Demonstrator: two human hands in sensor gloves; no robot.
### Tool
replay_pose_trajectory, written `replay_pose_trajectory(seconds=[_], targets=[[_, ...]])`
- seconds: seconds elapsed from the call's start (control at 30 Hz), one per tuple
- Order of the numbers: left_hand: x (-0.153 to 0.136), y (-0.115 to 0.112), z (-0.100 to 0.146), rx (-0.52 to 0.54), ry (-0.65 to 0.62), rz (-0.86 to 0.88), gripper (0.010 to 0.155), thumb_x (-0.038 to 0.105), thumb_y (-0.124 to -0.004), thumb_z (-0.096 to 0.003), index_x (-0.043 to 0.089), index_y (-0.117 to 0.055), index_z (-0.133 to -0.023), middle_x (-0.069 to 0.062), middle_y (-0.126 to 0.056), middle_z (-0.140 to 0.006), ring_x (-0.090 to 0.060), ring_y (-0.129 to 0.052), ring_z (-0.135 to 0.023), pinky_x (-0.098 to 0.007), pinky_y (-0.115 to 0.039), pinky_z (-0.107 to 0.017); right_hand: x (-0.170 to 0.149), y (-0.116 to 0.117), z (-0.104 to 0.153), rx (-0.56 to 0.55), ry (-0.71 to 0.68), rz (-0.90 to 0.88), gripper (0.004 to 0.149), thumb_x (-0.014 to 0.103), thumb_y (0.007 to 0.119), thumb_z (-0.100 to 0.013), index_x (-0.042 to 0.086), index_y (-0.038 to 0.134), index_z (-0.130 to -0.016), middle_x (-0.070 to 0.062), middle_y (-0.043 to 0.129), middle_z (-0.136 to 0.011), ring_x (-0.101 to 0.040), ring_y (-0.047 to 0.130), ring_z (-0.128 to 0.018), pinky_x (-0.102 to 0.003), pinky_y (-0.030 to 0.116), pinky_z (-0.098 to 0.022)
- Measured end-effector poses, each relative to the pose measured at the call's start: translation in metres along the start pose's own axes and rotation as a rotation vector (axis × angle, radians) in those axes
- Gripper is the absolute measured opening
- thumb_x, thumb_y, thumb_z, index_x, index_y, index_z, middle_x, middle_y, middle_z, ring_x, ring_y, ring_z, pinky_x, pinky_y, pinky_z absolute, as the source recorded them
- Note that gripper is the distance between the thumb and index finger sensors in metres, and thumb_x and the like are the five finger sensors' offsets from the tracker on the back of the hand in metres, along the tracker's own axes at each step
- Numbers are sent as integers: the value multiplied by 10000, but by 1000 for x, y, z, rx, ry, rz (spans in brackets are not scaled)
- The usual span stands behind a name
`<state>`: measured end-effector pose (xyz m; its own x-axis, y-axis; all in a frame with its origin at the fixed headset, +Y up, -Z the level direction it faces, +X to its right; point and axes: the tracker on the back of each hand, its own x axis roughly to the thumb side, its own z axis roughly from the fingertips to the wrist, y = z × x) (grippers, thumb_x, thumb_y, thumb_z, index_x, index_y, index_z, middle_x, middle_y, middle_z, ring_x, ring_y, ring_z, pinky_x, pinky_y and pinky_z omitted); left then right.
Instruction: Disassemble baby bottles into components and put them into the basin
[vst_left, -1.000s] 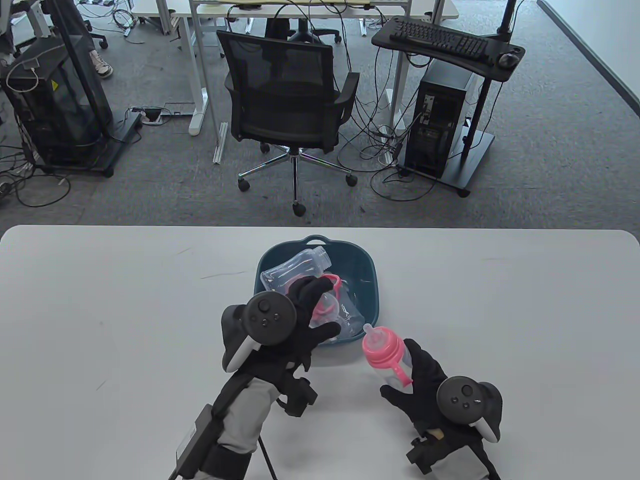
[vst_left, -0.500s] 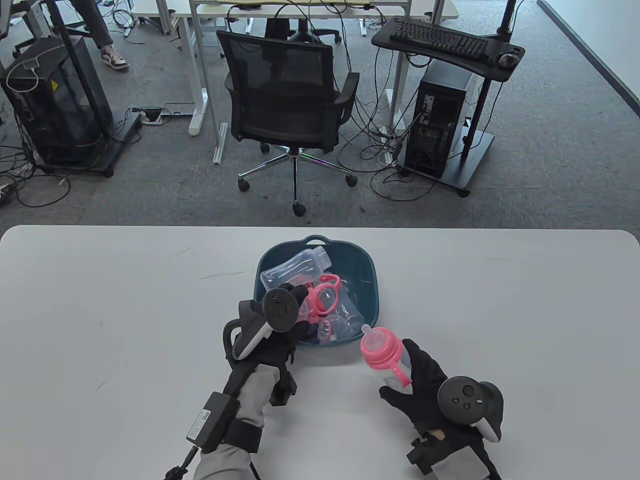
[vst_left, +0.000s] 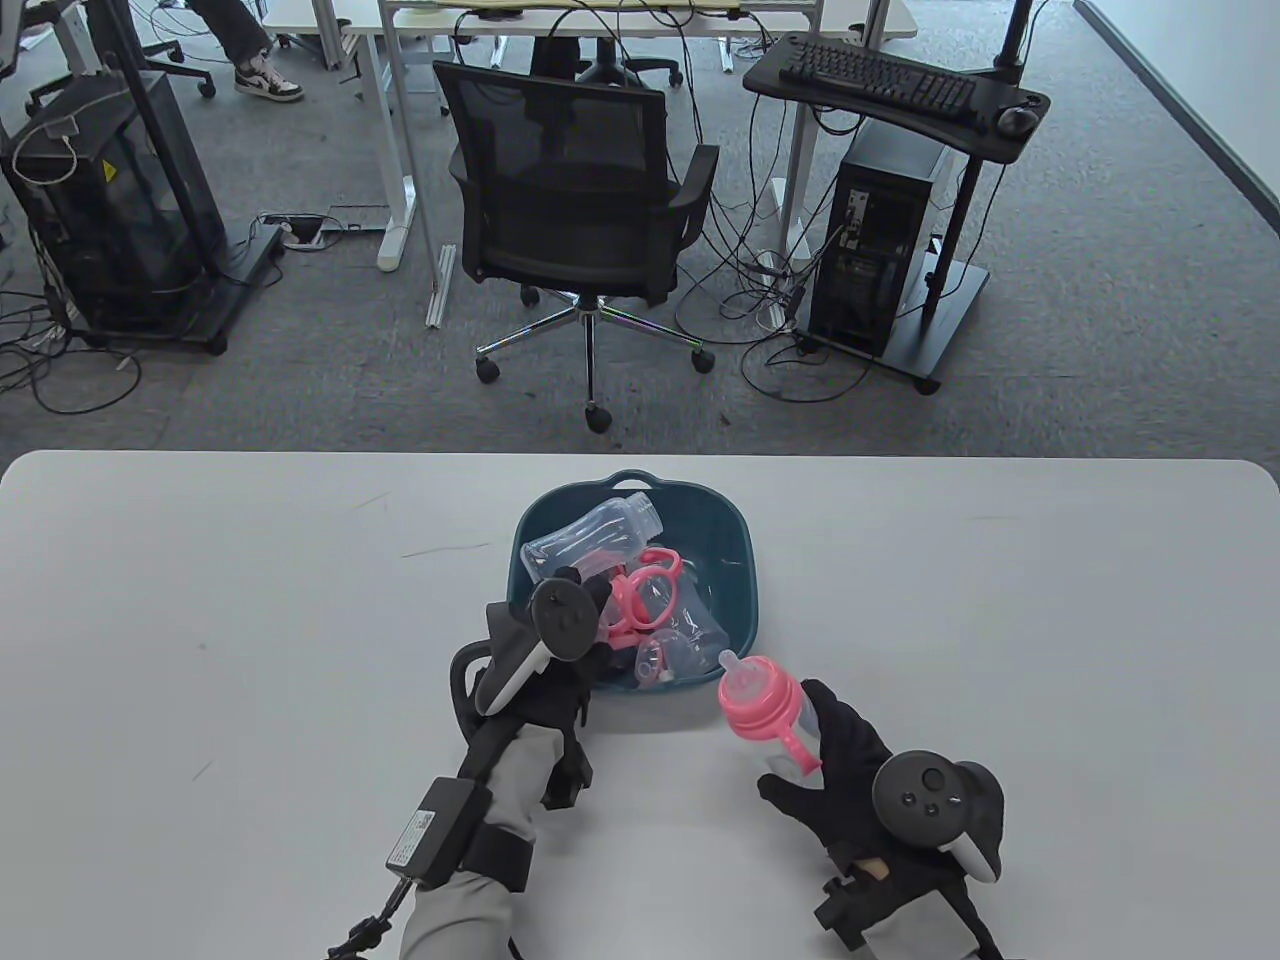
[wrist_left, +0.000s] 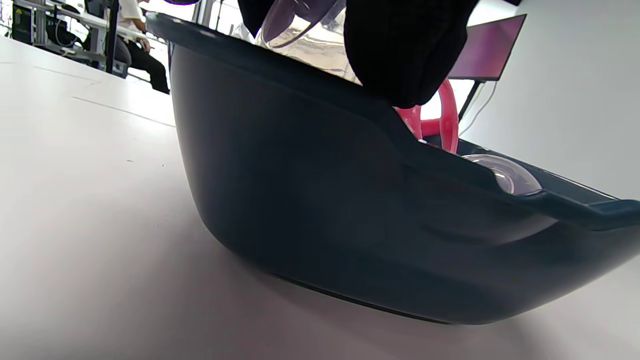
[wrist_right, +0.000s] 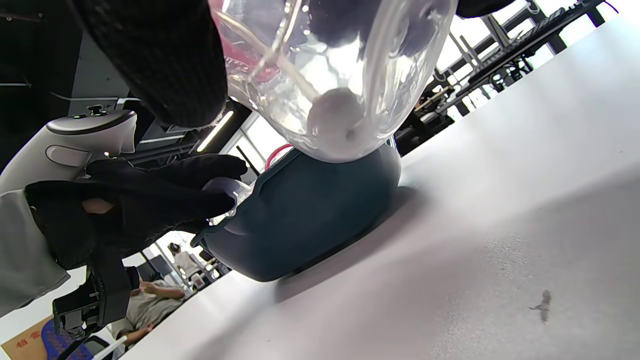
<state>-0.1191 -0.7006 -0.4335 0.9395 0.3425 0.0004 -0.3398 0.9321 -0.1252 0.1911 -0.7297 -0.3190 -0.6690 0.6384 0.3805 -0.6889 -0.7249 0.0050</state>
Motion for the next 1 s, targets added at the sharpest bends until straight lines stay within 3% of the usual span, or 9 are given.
replay_pose_trajectory(seconds=[0.3, 0.67, 0.8, 0.87, 1.0], targets=[[3, 17, 15, 54, -71, 69, 714, 407, -803, -489, 468, -377, -1059, 106, -236, -1173, -224, -285, -1194, -547, -267, -814, 0, 1, -1, 7, -1, 5, 940, 409, 895, -488, 89, 262, -1104, -189, 483, -1077, -457, 568, -958, -694, 462, -667], [31, 54, 71, 174, -320, 99, 776, 419, -859, -457, 445, -389, -1074, 81, -312, -1180, -252, -359, -1195, -577, -311, -805, 0, 1, -1, 5, 0, 9, 938, 408, 896, -487, 88, 265, -1104, -190, 486, -1075, -456, 573, -956, -694, 464, -665], [32, 59, 86, 121, -389, 175, 774, 430, -884, -436, 435, -448, -1075, 75, -402, -1177, -271, -445, -1183, -591, -381, -791, 1, 1, -1, 7, -3, 16, 937, 407, 896, -487, 89, 267, -1104, -189, 486, -1075, -458, 571, -957, -694, 463, -665], [33, 60, 92, 51, -420, 224, 828, 457, -910, -411, 428, -431, -1086, 68, -388, -1183, -282, -443, -1186, -598, -385, -790, 1, 2, -1, 9, -6, 21, 939, 407, 897, -485, 89, 267, -1104, -188, 485, -1076, -458, 569, -958, -695, 463, -666], [39, 56, 97, 15, -480, 327, 901, 505, -926, -378, 409, -400, -1103, 53, -375, -1188, -299, -456, -1186, -608, -402, -785, 2, 3, -1, 21, -12, 30, 939, 408, 898, -484, 92, 269, -1105, -186, 487, -1077, -455, 573, -959, -694, 463, -667]])
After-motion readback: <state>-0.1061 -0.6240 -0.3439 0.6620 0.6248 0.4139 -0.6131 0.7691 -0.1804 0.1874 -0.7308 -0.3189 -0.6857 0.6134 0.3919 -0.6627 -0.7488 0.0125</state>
